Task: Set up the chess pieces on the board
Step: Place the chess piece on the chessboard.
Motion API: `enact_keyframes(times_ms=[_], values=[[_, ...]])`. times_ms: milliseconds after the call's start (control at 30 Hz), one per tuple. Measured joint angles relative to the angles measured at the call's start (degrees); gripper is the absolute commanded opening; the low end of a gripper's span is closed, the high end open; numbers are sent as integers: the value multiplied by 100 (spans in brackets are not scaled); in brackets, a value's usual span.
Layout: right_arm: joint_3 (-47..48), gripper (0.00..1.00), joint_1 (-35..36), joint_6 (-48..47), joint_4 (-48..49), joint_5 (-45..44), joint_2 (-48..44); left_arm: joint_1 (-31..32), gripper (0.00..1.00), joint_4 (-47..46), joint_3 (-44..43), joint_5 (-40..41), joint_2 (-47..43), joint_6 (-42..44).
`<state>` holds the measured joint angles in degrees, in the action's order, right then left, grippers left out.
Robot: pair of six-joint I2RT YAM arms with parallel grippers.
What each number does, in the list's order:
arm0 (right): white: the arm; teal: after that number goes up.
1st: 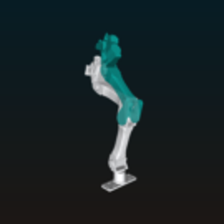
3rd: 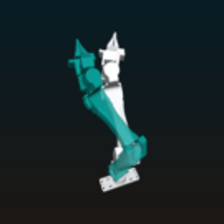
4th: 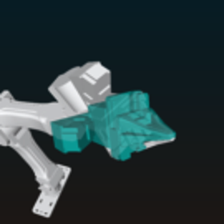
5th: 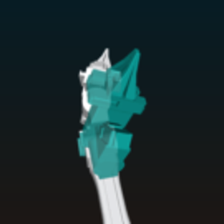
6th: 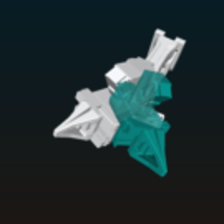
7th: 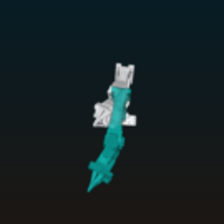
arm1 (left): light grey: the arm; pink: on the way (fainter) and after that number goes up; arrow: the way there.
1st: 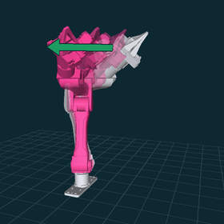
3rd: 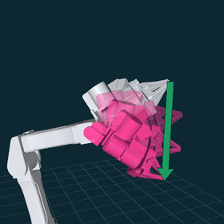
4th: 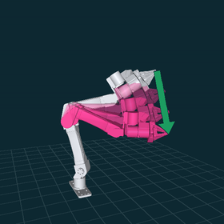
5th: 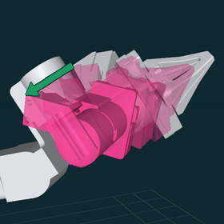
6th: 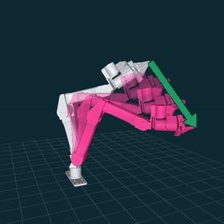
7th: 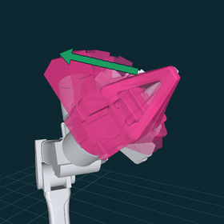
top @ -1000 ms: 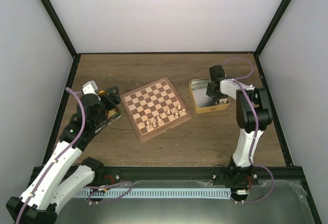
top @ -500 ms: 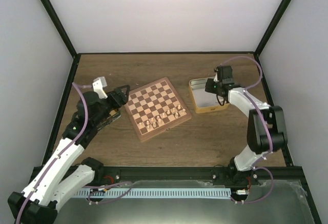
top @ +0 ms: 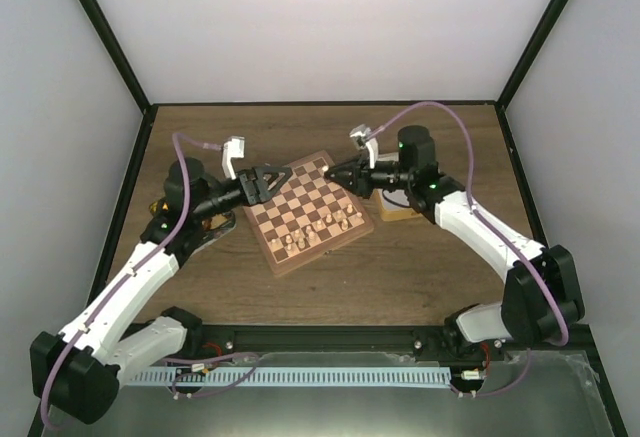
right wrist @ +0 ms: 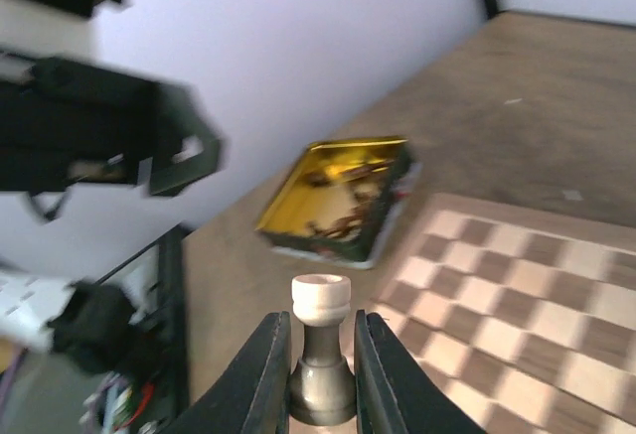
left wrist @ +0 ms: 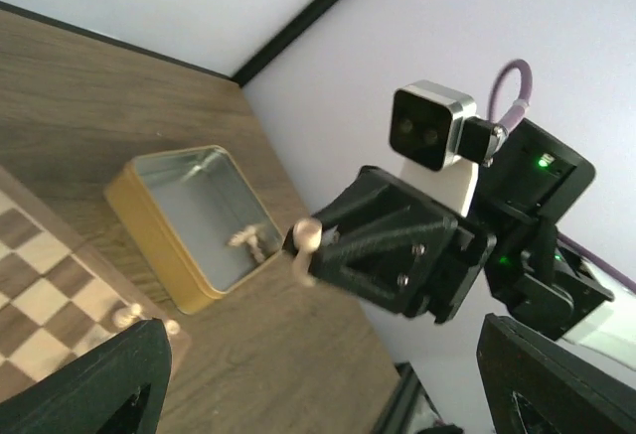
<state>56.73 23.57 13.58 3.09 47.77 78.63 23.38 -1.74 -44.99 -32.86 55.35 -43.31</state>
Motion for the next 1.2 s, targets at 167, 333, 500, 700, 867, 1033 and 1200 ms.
enact_keyframes(times_ms=[167,333,500,700,867,1033,1200], values=[[79,12,529,-260,-66,765,0,0,84,-308,0,-623,157,-184],[431,12,817,-658,-326,1054,13,0,76,-468,-39,-1095,330,-391],[787,12,962,-973,-608,1062,120,0,68,-417,-173,-1331,533,-511],[951,12,1069,-1185,-922,992,354,0,54,-396,-203,-1486,815,-791],[968,12,1130,-1274,-1108,907,448,0,41,-413,-201,-1574,837,-916],[1036,13,1167,-1294,-1169,758,527,0,36,-286,-195,-1628,981,-901],[1045,13,1178,-1292,-1178,695,632,-13,20,-111,-184,-1574,1027,-850]])
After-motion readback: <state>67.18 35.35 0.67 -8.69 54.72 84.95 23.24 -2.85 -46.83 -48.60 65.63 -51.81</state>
